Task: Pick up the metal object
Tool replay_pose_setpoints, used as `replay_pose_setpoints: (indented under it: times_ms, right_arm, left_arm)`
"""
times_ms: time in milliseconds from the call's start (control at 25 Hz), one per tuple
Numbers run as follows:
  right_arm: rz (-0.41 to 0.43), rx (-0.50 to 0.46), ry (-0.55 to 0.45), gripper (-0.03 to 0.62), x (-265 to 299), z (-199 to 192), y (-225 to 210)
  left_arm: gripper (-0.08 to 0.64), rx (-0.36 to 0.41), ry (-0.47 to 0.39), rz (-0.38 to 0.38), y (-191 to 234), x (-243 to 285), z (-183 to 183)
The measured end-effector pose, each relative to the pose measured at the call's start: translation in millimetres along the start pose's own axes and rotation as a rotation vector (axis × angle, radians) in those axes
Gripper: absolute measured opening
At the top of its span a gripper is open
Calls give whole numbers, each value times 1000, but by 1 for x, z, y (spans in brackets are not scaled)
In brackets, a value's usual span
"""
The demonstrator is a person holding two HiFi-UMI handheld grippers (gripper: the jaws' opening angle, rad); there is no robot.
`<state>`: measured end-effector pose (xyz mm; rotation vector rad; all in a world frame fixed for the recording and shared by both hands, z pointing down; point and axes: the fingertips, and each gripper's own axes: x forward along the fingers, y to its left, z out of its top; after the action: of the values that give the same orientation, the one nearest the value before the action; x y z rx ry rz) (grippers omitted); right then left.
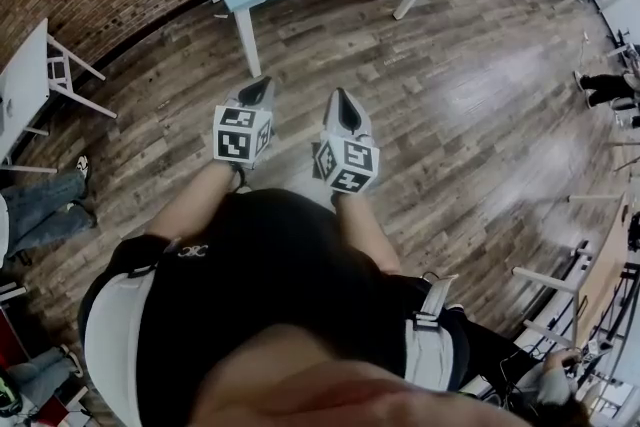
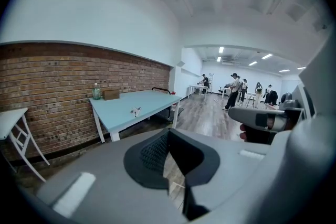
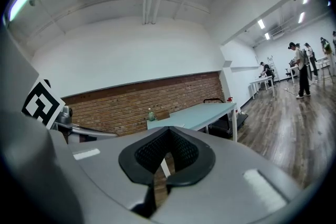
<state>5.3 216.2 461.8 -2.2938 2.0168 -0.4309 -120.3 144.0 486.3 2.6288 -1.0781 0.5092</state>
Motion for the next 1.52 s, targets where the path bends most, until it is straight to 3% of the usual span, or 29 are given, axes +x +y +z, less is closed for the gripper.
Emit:
replay_pose_setpoints:
  times_ms: [800,1520]
  right_arm:
    - [29,-17,65,14,1,-19,-35]
    - [-5,-45,69,14,96,7,-61]
  left_arm:
    - [0,-50,43,22,-22,32,-19]
    - [0,-53,47,-31,8,129,25]
